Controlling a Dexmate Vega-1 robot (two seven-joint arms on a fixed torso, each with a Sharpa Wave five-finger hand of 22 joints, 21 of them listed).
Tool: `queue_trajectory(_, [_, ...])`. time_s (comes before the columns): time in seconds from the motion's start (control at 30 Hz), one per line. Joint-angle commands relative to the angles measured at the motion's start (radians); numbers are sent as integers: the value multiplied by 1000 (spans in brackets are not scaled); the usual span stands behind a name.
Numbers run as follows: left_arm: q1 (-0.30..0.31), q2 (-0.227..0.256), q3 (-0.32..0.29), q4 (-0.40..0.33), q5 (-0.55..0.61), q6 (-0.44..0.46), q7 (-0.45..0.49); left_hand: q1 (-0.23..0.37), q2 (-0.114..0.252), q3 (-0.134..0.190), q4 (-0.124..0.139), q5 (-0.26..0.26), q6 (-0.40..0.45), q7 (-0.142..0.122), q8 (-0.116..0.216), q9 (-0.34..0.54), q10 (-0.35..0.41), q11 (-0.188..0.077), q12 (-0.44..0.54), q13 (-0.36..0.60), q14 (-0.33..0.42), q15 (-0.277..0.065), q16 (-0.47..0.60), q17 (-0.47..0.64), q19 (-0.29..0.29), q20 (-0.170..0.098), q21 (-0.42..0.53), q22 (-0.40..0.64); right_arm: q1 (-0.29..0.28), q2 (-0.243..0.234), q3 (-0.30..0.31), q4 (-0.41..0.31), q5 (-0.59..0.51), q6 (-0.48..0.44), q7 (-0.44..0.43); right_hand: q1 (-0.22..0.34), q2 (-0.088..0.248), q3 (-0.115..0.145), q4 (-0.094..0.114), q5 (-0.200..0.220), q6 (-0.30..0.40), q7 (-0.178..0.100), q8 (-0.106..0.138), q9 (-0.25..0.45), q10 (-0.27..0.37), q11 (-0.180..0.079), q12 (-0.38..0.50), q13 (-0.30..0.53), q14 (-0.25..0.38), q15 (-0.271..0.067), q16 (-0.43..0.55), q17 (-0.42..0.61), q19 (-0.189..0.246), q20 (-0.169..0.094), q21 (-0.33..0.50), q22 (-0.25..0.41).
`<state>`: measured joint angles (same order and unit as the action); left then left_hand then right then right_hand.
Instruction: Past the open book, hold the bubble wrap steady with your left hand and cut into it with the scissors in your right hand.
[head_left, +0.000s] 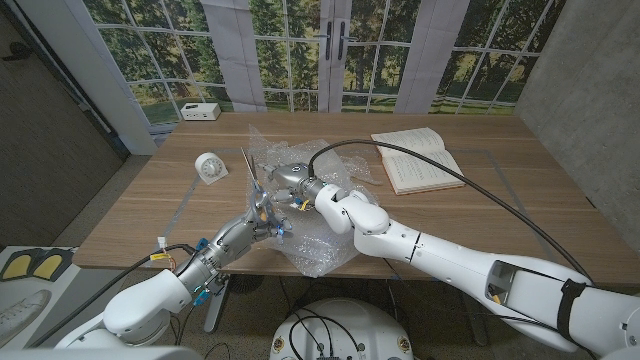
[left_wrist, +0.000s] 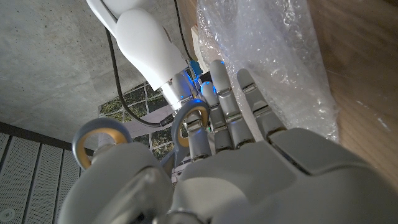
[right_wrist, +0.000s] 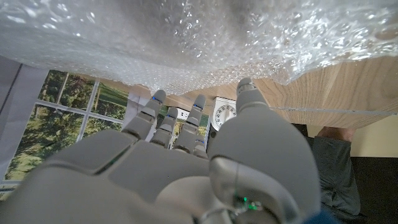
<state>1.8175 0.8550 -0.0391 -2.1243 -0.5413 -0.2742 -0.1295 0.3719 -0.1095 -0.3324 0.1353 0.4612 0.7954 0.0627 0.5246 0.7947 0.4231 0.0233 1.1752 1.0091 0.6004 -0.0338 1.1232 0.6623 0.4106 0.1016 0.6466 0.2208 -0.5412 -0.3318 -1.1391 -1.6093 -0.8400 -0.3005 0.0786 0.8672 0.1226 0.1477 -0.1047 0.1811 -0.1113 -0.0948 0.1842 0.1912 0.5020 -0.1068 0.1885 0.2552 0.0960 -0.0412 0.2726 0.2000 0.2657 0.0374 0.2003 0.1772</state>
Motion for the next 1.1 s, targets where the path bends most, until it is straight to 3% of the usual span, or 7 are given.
queue_trajectory(0.03, [-6,0,2,5,-3,1,-3,1,10,-4,4,1,71,73,-3,5,9,-4,7,5,-1,6,7,5,11,4,-7,4,15,13,-18,39,6,-3,4,-7,12,2,1,6,-11,-4,5,2,-2,15,3,0,4,-86,-4,3,-2,-12,-3,0])
queue_trajectory(0.23, [-8,1,4,5,-5,4,-3,1,10,-4,4,1,71,72,-5,9,13,-3,5,0,-1,6,6,3,11,3,-8,4,21,17,-25,57,12,2,-1,-17,9,-3,6,6,-11,-1,6,2,0,14,5,-2,4,-83,-4,4,-1,-9,-2,0])
queue_trajectory(0.33, [-10,1,5,5,-5,5,-2,1,10,-4,4,1,75,73,-8,5,10,-6,5,3,0,7,6,3,11,3,-9,4,23,19,-28,64,16,3,-2,-53,3,-20,25,9,-6,3,10,2,9,9,10,-6,7,-85,-2,7,0,-8,-1,0])
queue_trajectory(0.5, [-13,3,7,7,-8,6,-3,1,10,-4,4,1,75,72,-8,8,13,-5,4,1,-1,6,6,3,10,3,-10,5,28,24,-33,77,19,0,0,-80,2,-31,40,13,-2,5,12,2,21,-3,14,-9,13,-92,0,10,0,-9,-1,0])
queue_trajectory(0.87, [-14,4,6,9,-11,6,-3,1,10,-5,4,0,74,72,-13,13,11,-7,5,5,0,7,8,4,12,4,-12,5,34,36,-47,105,21,-11,-16,-61,9,-25,26,24,11,7,18,1,61,-32,26,-16,39,-115,6,4,10,-21,3,0])
queue_trajectory(1.1, [-13,4,6,11,-13,3,-3,0,10,-5,5,0,78,72,-17,12,12,-7,5,6,-2,7,8,5,12,3,-14,5,34,39,-54,117,20,-12,-36,-61,11,-27,23,25,28,13,23,1,105,-35,39,-19,69,-117,17,4,23,-25,6,0])
